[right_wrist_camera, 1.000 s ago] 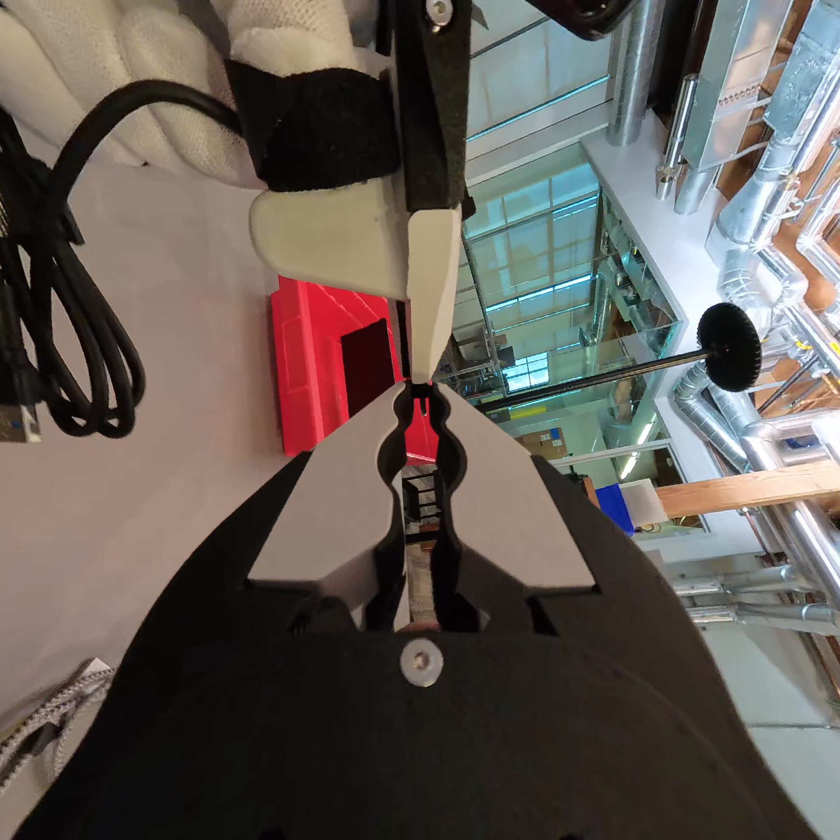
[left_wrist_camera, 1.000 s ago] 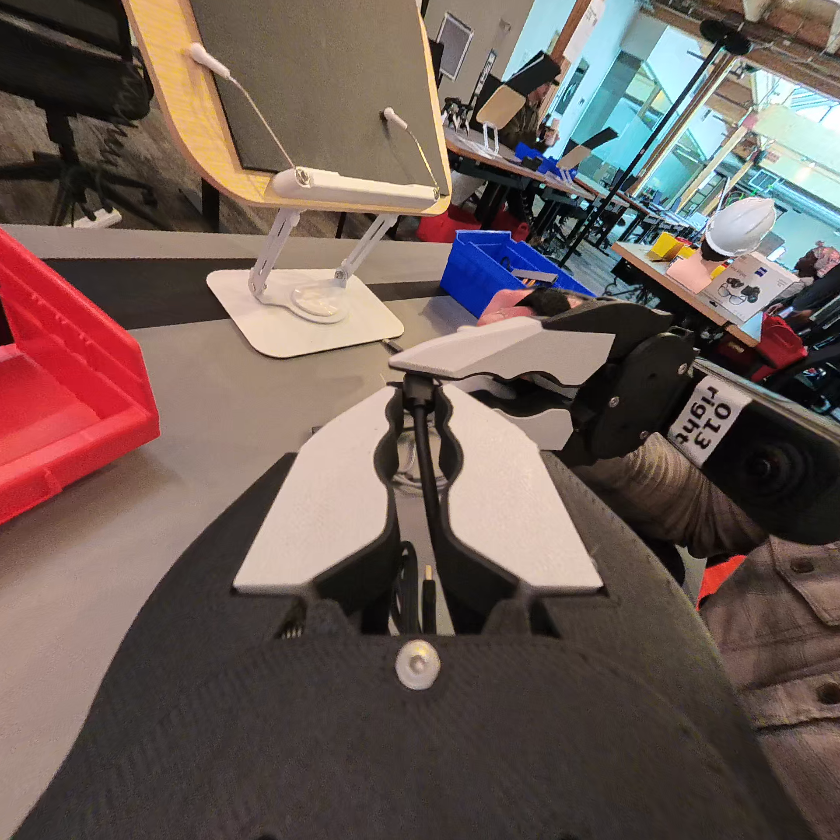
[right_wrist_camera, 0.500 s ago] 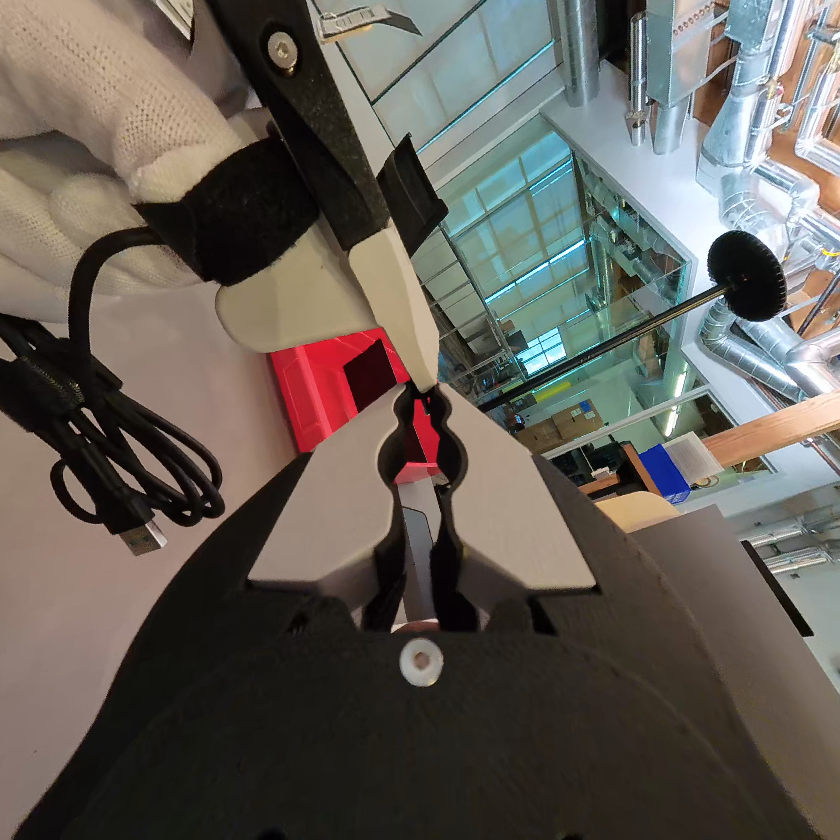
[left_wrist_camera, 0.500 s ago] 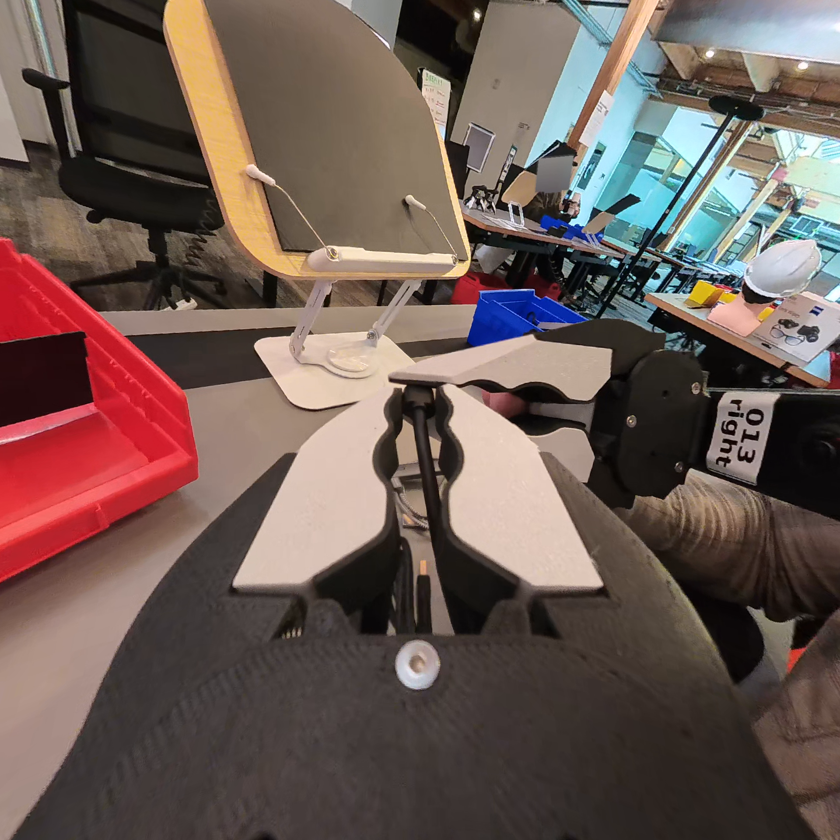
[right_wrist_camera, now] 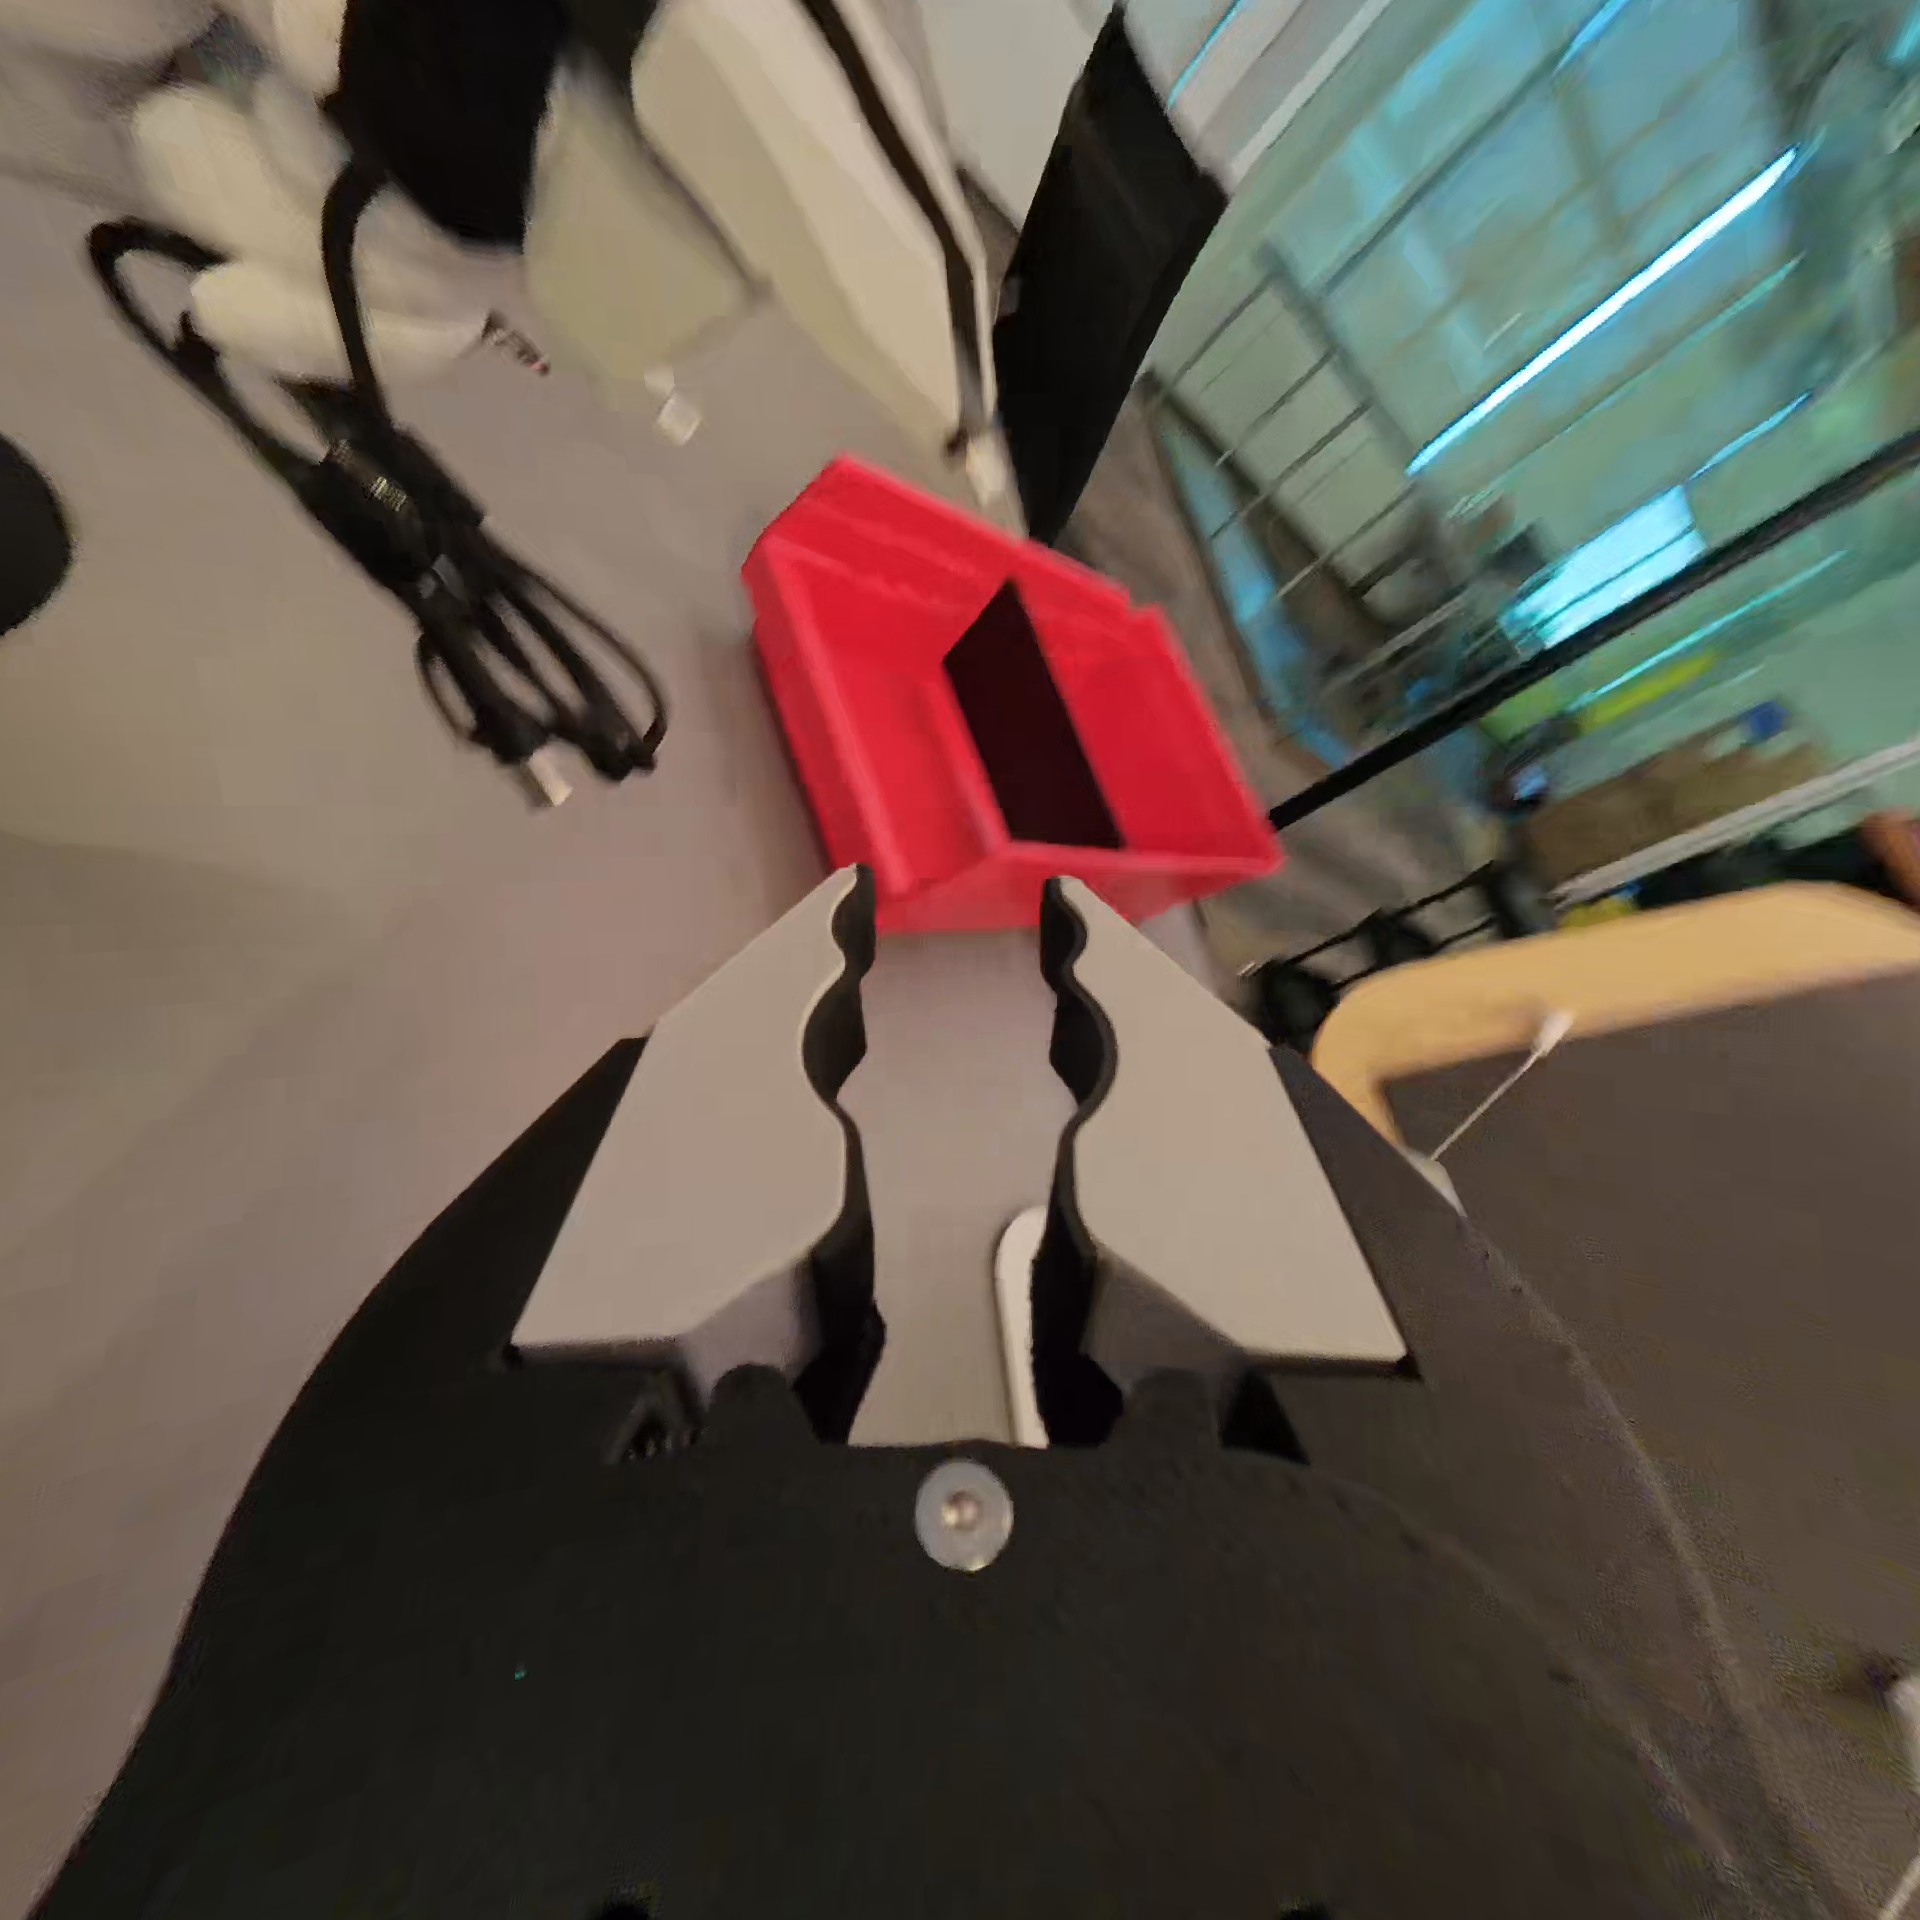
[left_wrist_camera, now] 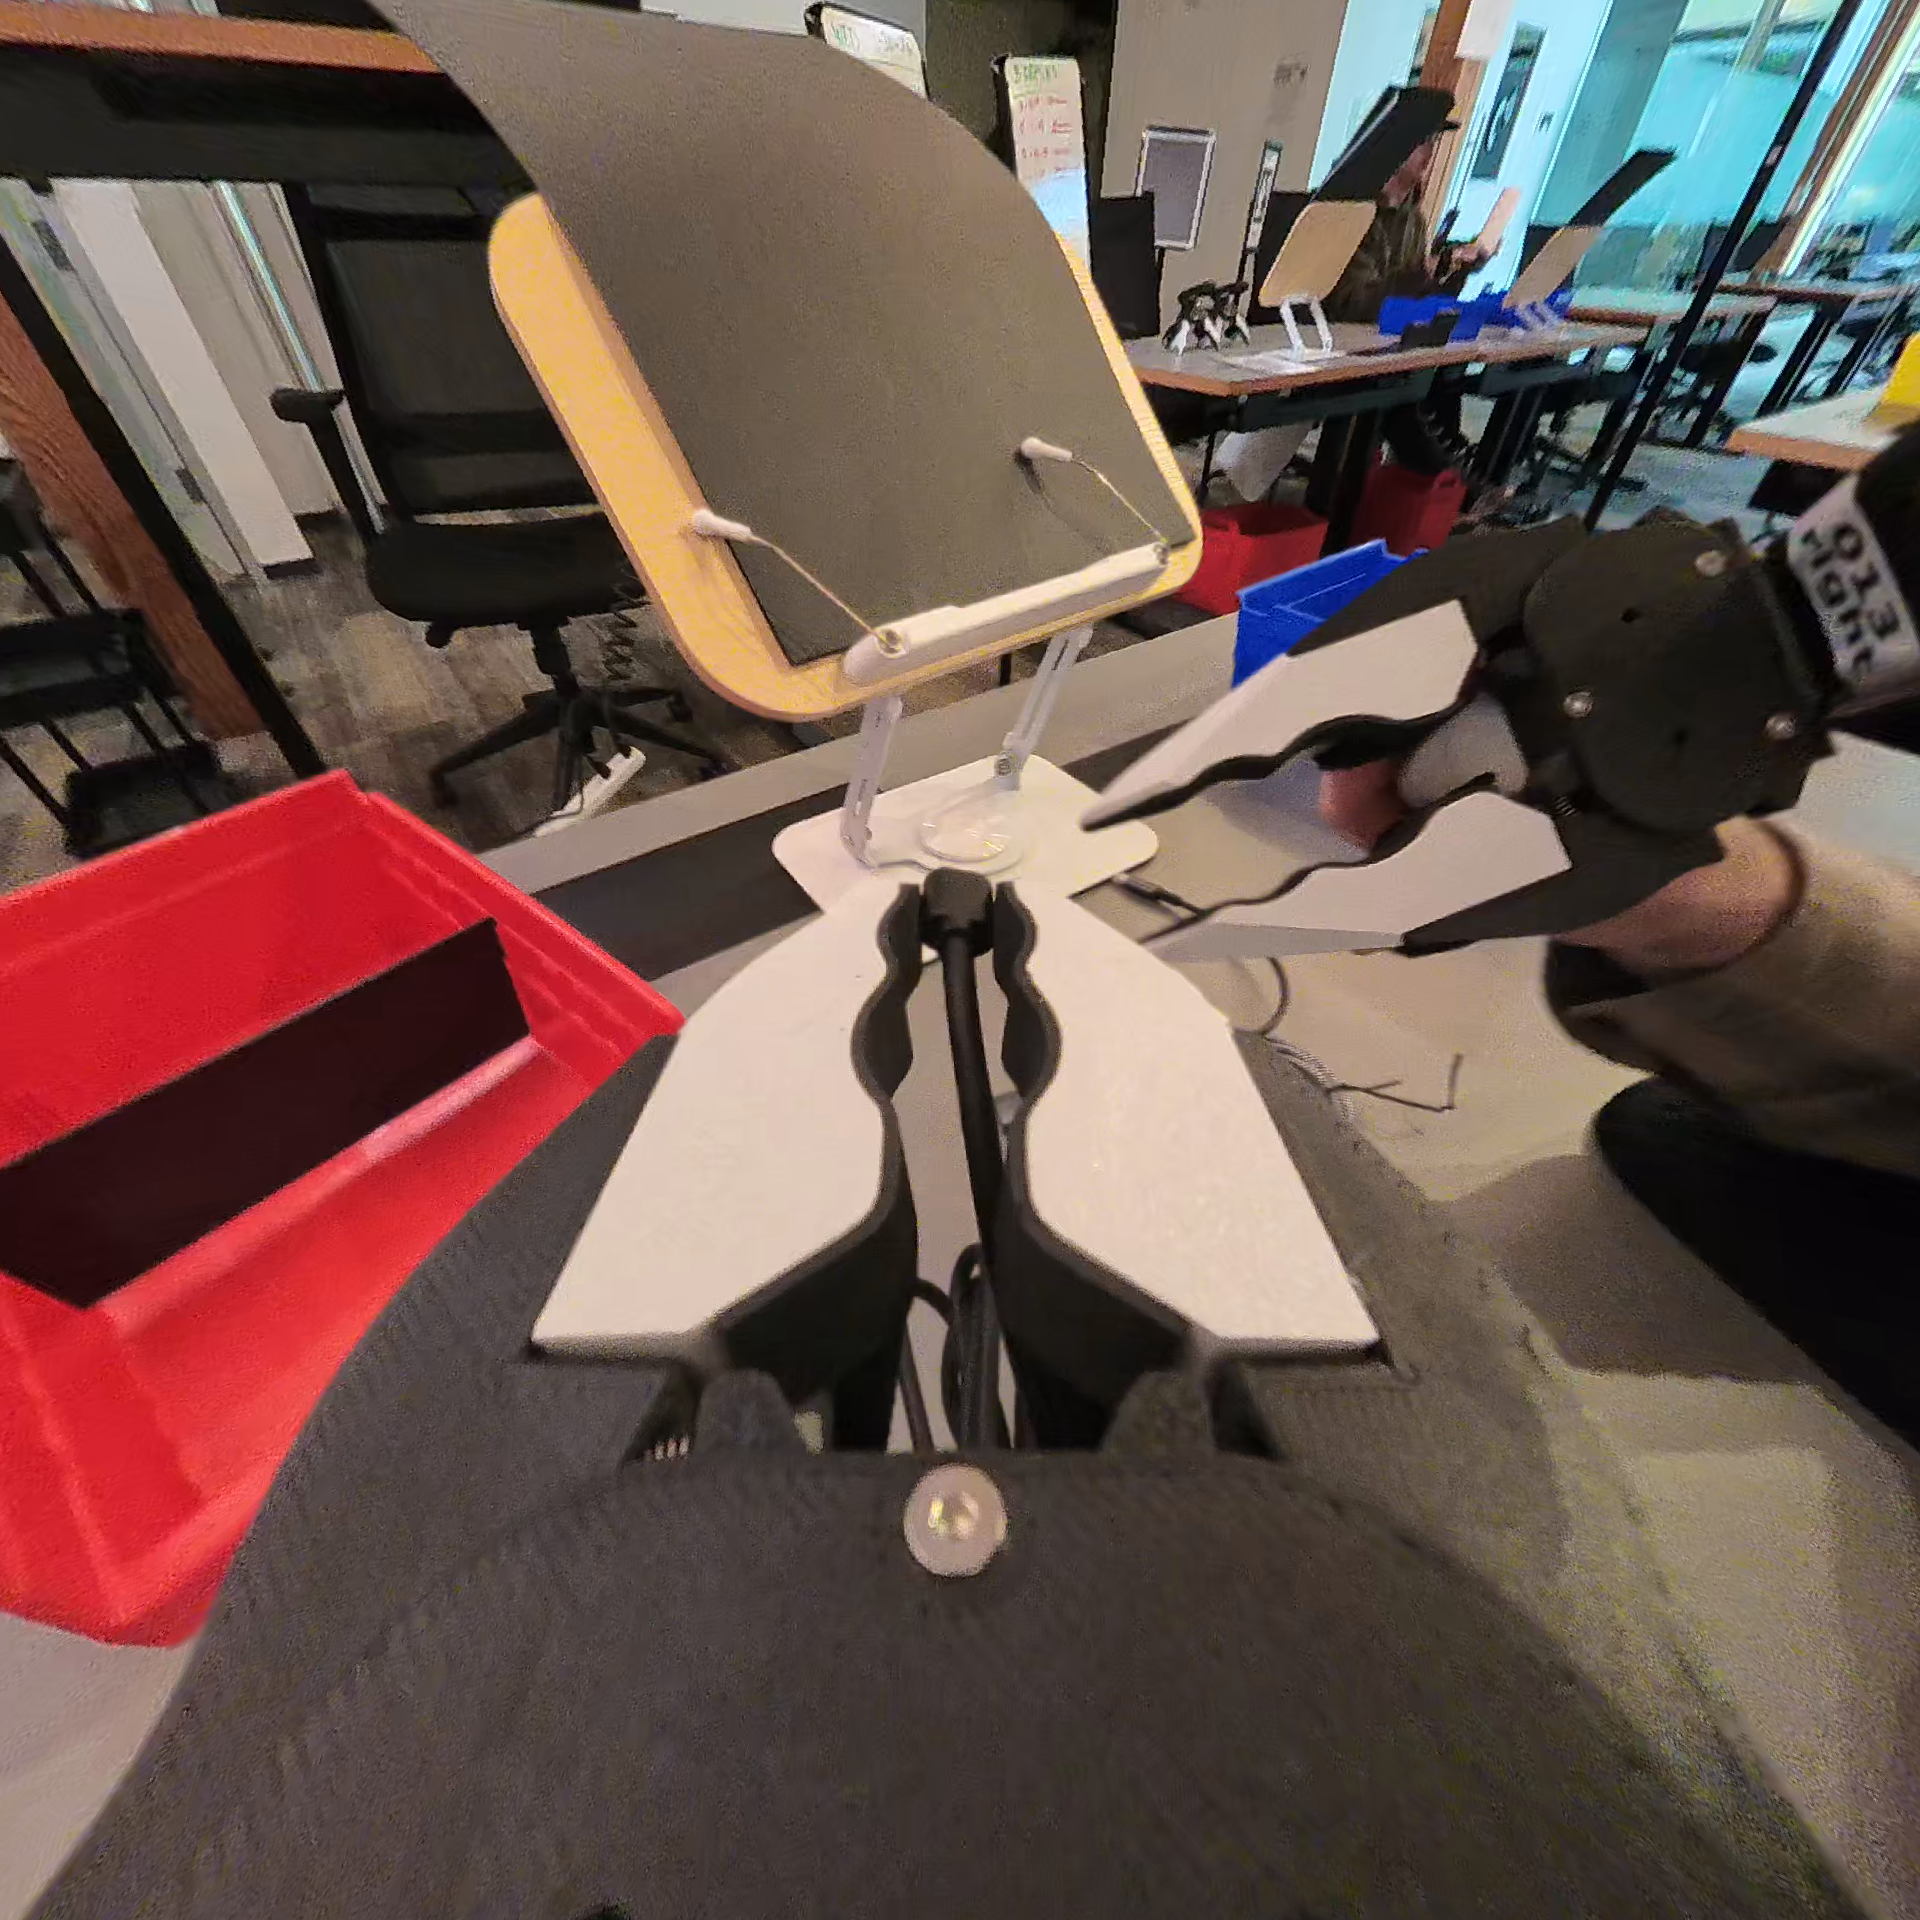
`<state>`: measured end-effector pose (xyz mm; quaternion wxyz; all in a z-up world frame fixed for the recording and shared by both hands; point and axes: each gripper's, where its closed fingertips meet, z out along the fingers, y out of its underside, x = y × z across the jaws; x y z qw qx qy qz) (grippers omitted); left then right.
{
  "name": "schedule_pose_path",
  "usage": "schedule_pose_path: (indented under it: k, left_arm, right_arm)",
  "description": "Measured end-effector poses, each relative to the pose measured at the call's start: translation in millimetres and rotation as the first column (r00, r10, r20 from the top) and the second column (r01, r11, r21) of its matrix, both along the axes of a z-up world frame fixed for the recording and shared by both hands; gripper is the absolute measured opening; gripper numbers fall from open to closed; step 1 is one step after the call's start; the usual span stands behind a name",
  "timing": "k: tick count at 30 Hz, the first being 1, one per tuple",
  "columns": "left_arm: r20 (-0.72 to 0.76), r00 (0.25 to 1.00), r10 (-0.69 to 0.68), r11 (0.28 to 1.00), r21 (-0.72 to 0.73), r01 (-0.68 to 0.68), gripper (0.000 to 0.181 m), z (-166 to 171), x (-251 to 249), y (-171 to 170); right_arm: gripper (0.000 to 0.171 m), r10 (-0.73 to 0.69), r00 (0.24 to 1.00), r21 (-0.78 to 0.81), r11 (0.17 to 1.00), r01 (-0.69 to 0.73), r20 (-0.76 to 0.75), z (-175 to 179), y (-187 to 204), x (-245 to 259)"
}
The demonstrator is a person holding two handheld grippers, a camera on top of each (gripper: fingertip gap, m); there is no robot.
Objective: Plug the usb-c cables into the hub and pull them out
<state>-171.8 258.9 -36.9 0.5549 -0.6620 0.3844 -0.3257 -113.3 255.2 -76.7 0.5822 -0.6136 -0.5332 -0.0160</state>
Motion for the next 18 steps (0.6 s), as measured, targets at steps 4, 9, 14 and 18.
schedule_pose_path:
  k: [4, 9, 14, 18]
  left_arm:
    - [-0.039, 0.999, -0.018, 1.000, -0.008, 0.018, 0.014, -4.6, 10.6, 11.4]
    - [-0.034, 0.999, -0.036, 0.998, -0.061, 0.034, 0.014, -31.9, 21.5, 5.9]
    - [-0.014, 0.999, -0.038, 0.994, -0.101, 0.037, 0.014, -42.3, 20.0, 1.9]
    - [-0.008, 0.999, -0.037, 0.993, -0.114, 0.036, 0.013, -45.0, 19.8, 1.5]
  right_arm:
    - [0.050, -0.063, 0.998, -0.333, 0.941, 0.055, -0.012, -46.2, -10.5, 42.1]
    - [0.050, -0.079, 0.997, -0.548, 0.833, 0.077, 0.021, -112.2, -33.1, 69.5]
    - [0.047, -0.194, 0.979, -0.609, 0.770, 0.189, 0.060, -150.6, -23.7, 98.6]
    - [0.046, -0.220, 0.973, -0.686, 0.697, 0.210, 0.074, -178.0, -18.0, 104.3]
